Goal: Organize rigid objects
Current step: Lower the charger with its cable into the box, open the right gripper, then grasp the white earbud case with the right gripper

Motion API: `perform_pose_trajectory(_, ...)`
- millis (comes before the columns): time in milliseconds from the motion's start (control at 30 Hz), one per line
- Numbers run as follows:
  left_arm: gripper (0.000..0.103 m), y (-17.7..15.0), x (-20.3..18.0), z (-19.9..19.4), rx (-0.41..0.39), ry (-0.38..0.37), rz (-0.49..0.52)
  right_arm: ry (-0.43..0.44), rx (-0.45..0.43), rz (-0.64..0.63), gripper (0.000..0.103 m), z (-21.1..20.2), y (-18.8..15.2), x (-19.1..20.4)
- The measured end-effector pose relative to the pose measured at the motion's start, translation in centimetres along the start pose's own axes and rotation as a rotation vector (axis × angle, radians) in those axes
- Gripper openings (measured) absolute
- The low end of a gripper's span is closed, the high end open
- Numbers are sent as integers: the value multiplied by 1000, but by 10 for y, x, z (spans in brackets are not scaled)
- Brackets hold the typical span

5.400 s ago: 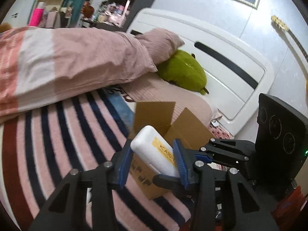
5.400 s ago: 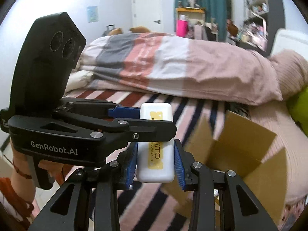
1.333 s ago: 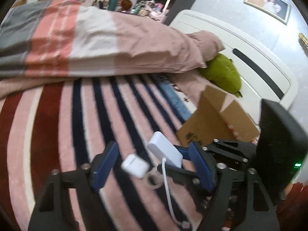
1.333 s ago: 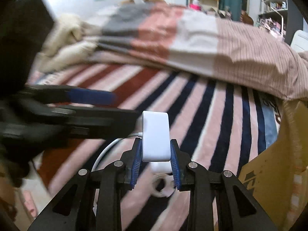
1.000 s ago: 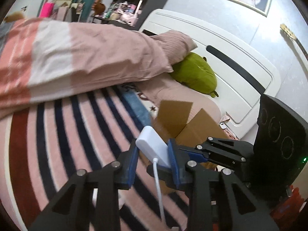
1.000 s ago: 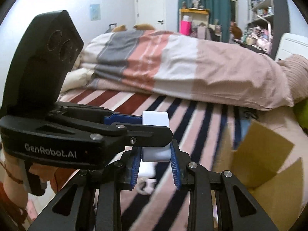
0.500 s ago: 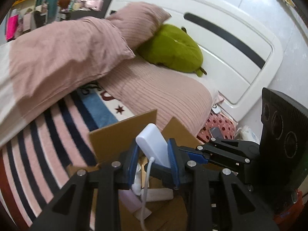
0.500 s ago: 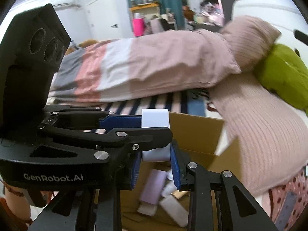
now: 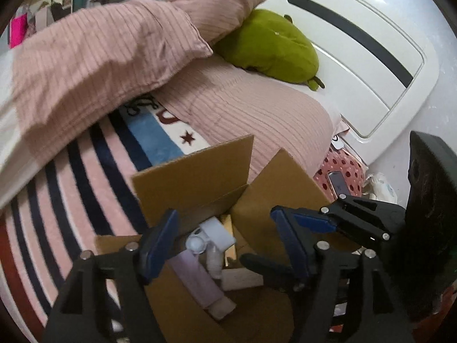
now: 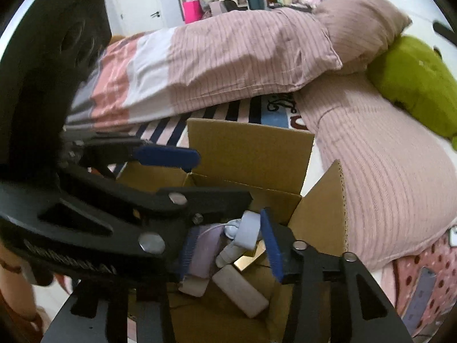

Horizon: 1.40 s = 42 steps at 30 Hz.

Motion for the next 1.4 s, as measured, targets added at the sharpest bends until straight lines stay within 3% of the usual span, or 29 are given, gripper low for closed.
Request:
perform_pose_trajectory(267, 73, -30, 44, -68, -102, 81, -62, 59, -20, -124, 45, -4, -2, 54)
perform_pose_trajectory(433, 73, -69, 91, -102, -135, 155, -135, 184, -24, -241, 45, 2, -6, 122)
perform_pose_trajectory(567, 74, -110, 133, -117, -152, 211, -206, 281, 19, -351, 45, 24, -13, 178)
perform_pose_trajectory(700, 74, -155, 169, -114, -136, 276, -269, 343, 114, -369, 45, 64, -28, 207)
perform_pose_trajectory(833, 74, -198, 193, -99, -87, 302, -315, 328, 193, -337, 49, 116, -42, 209)
perform_pose_trajectory(933, 74, -220, 202, -85, -51, 297, -336, 266, 217, -328, 60, 159, -44, 194)
perform_pose_trajectory(1133, 74, -247, 215, -66, -6, 297, -367, 217, 254, -293, 60, 215, -48, 168)
perform_pose_trajectory(1167, 74, -249, 215, -64, -3, 294, -368, 220, 254, -302, 58, 222, -49, 166)
perform_pose_trajectory(1200, 74, -249, 215, -63, 0, 291, -369, 225, 252, -307, 43, 224, -50, 166)
perform_pose_trajectory(1233, 74, -250, 215, -61, 1, 291, -368, 234, 255, -309, 39, 227, -52, 166)
perform_pose_trajectory(1400, 74, -239, 208, -60, -17, 256, -363, 232, 213, -355, 39, 216, -55, 173)
Point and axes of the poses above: each gripper's, at about its wrist camera, not at the fingertips, and z roughly the way its jaws point, x to its left, y to its top, the point moved 4 cm from there along z, roughly the way its jaws point, and after that the axes turned 12 degrees about y, right-handed, at the moved point
